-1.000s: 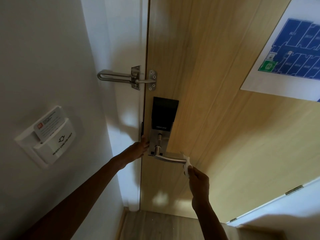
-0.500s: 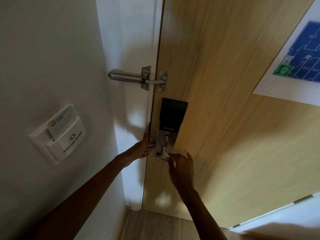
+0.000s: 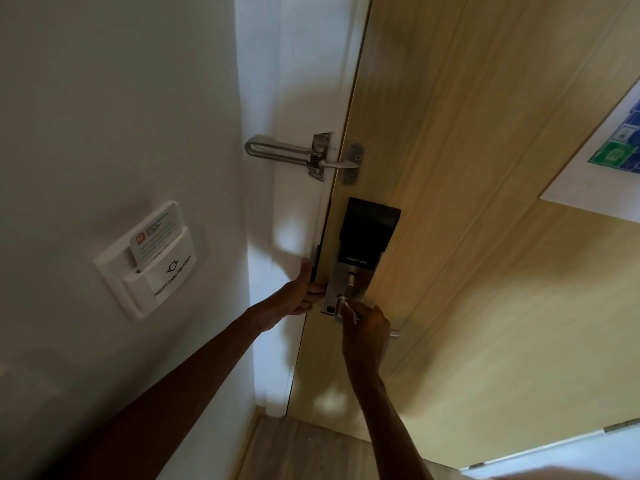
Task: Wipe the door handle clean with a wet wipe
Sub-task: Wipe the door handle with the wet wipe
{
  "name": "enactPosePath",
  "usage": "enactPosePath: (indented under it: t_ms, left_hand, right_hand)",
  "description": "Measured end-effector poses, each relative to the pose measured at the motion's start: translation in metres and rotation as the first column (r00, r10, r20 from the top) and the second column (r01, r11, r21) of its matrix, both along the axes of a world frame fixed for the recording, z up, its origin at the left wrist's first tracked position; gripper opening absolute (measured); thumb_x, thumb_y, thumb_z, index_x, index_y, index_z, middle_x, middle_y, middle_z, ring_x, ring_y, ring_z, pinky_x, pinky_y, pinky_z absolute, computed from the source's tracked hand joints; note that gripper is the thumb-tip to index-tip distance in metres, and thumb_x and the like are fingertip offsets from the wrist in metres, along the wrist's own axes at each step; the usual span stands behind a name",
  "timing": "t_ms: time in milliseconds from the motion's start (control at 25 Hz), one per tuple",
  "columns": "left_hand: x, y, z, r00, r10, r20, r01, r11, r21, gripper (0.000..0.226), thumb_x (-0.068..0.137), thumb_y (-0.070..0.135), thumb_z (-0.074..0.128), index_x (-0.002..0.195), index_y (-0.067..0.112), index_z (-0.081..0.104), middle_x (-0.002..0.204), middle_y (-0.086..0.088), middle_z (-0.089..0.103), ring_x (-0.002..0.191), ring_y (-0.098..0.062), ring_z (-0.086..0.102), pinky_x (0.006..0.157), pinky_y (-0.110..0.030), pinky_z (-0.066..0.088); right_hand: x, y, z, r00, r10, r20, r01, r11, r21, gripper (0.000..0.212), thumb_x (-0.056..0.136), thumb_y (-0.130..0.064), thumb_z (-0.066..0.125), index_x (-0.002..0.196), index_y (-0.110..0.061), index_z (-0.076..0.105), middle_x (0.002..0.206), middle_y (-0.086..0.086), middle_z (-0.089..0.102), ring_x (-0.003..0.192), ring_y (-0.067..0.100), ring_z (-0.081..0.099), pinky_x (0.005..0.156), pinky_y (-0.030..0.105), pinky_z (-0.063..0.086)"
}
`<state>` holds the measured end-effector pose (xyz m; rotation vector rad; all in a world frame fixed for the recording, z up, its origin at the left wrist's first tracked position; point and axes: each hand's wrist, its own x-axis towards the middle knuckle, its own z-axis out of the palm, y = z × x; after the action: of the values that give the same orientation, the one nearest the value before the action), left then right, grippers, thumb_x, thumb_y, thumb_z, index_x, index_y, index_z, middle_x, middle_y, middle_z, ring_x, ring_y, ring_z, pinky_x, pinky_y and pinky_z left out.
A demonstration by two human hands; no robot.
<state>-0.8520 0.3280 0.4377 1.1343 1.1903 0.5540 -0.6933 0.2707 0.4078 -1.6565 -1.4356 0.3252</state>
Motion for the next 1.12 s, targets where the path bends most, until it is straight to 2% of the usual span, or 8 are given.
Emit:
enactPosePath:
  t_ms: [80,160,280,440,520,640,960,1120]
  left_hand:
    - [0.0,0.001,0.0,1.0,0.015,0.0,-0.015,1.0,0.0,0.1,0.076,0.08,0.004,0.134,0.015,0.052,0.142,-0.01,0.052,0.133,-0.022,0.047,0.11,-0.032,0.036]
    - [-0.001,0.001,0.001,1.0,0.018,0.003,-0.018,1.0,-0.003,0.1,0.076,0.08,0.004,0.133,0.015,0.054,0.141,-0.009,0.053,0.132,-0.021,0.048,0.11,-0.032,0.036]
    - [-0.003,0.001,0.002,1.0,-0.005,-0.004,0.005,1.0,-0.015,0.106,0.069,0.085,0.006,0.134,0.016,0.053,0.141,-0.007,0.053,0.133,-0.02,0.046,0.111,-0.032,0.035]
    - [-0.007,0.002,0.002,1.0,0.0,0.0,0.0,1.0,-0.024,0.101,0.074,0.082,0.004,0.133,0.017,0.055,0.138,-0.004,0.057,0.133,-0.018,0.047,0.111,-0.031,0.035]
    - [-0.007,0.004,-0.001,0.999,0.032,0.021,-0.031,0.999,-0.045,0.099,0.078,0.079,0.003,0.13,0.016,0.058,0.134,-0.004,0.06,0.13,-0.017,0.049,0.11,-0.031,0.037]
    - [-0.008,0.005,-0.002,0.998,0.044,0.052,-0.041,0.997,-0.063,0.098,0.081,0.077,0.001,0.13,0.014,0.058,0.135,-0.007,0.059,0.13,-0.018,0.049,0.112,-0.033,0.035]
    - [-0.009,0.002,-0.002,0.997,0.038,0.062,-0.034,0.997,-0.07,0.096,0.083,0.074,0.0,0.129,0.014,0.058,0.136,-0.006,0.058,0.132,-0.019,0.048,0.11,-0.031,0.035]
    - [-0.011,-0.001,-0.005,0.996,0.049,0.078,-0.043,0.996,-0.072,0.092,0.085,0.072,0.002,0.128,0.015,0.06,0.136,-0.006,0.059,0.131,-0.019,0.049,0.111,-0.032,0.035]
  right_hand:
    - [0.016,-0.011,-0.003,0.981,0.151,0.124,-0.155,0.987,0.028,0.012,0.09,-0.023,0.066,0.098,-0.02,0.074,0.096,0.0,0.076,0.075,0.001,0.065,0.08,0.034,0.058]
    - [0.029,-0.016,-0.005,0.934,0.25,0.257,-0.275,0.959,0.069,0.018,0.088,-0.023,0.067,0.105,-0.019,0.071,0.105,0.002,0.075,0.088,0.009,0.069,0.078,0.027,0.058]
    - [0.027,-0.014,-0.012,0.836,0.272,0.477,-0.362,0.926,0.106,0.03,0.085,-0.015,0.071,0.114,-0.012,0.068,0.111,0.008,0.071,0.1,0.018,0.068,0.083,0.029,0.059]
    - [0.032,-0.003,-0.015,0.66,0.356,0.662,-0.479,0.878,0.006,0.049,0.083,-0.004,0.073,0.129,-0.005,0.056,0.129,0.014,0.06,0.119,0.026,0.058,0.098,0.03,0.051]
    - [0.033,0.001,-0.014,0.566,0.347,0.748,-0.511,0.859,-0.011,0.058,0.076,0.001,0.076,0.13,-0.002,0.054,0.13,0.016,0.058,0.12,0.029,0.057,0.1,0.033,0.049]
    - [0.02,0.006,-0.01,0.412,0.284,0.866,-0.501,0.864,-0.045,0.055,0.069,-0.007,0.082,0.12,0.001,0.063,0.125,0.018,0.064,0.121,0.031,0.059,0.106,0.038,0.038]
    - [0.024,0.001,-0.013,-0.008,0.277,0.961,-0.434,0.864,-0.253,0.038,0.069,-0.009,0.081,0.103,0.003,0.069,0.119,0.021,0.063,0.124,0.037,0.049,0.108,0.051,0.04]
    - [0.018,0.015,-0.003,0.024,0.28,0.96,-0.431,0.869,-0.243,0.03,0.071,-0.01,0.078,0.097,0.001,0.07,0.109,0.019,0.066,0.119,0.038,0.05,0.11,0.054,0.035]
